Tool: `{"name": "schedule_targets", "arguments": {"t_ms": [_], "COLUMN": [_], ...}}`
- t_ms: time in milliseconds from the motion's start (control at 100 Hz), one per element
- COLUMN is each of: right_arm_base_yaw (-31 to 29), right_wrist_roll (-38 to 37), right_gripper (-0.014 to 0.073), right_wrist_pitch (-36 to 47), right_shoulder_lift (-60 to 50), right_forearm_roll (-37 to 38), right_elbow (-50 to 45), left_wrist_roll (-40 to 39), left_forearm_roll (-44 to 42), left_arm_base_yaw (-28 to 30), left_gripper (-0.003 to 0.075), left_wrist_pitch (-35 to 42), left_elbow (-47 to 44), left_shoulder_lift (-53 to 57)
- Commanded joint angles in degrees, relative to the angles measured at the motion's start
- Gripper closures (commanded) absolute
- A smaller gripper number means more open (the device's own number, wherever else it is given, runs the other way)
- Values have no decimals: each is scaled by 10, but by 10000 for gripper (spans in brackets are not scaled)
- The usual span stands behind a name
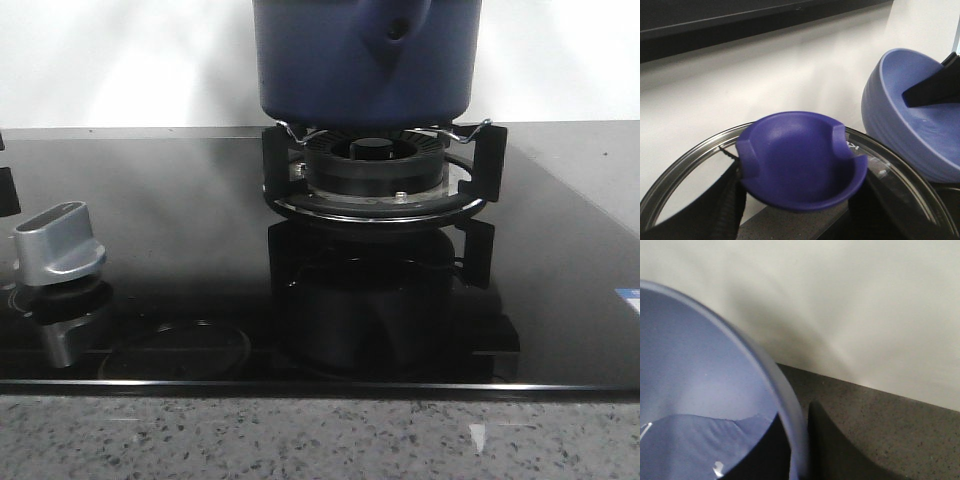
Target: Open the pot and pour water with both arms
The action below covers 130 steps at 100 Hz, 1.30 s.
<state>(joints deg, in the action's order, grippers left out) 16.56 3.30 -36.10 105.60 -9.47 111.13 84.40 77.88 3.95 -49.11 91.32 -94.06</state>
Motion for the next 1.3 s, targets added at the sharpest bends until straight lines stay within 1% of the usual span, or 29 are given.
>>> {"name": "schedule_targets", "arguments": {"t_ms": [0, 110, 230, 400, 560, 700, 770, 1210, 1290], "right_arm_base_yaw": [1, 1, 1, 1, 7, 18, 20, 19, 19], "right_wrist_roll": [10, 20, 20, 20, 20, 20, 20, 20, 20], "right_gripper": [657, 657, 661, 662, 662, 662, 662, 662, 662], "right_wrist_pitch": [101, 161, 253, 355, 448, 508, 524, 542, 566], "right_shoulder_lift": [-59, -89, -121, -145, -150, -150, -150, -148, -148], "right_forearm_roll": [-5, -5, -5, -5, -5, -5, -5, -5, -5], "right_elbow": [-15, -75, -152, -243, -297, -324, -332, -332, -338], "left_wrist_roll": [-5, -5, -5, -5, -5, -5, -5, -5, -5], "left_forearm_roll": [53, 53, 53, 53, 53, 53, 53, 53, 53], "left_arm_base_yaw": [0, 0, 0, 0, 0, 0, 0, 0, 0], "left_gripper": [584, 584, 584, 584, 584, 584, 584, 584, 584], "left_wrist_pitch": [6, 6, 6, 6, 6, 7, 9, 10, 10], "left_elbow": [22, 22, 22, 22, 22, 22, 22, 22, 22], "left_shoulder_lift": [33, 33, 33, 33, 33, 33, 33, 33, 33]}}
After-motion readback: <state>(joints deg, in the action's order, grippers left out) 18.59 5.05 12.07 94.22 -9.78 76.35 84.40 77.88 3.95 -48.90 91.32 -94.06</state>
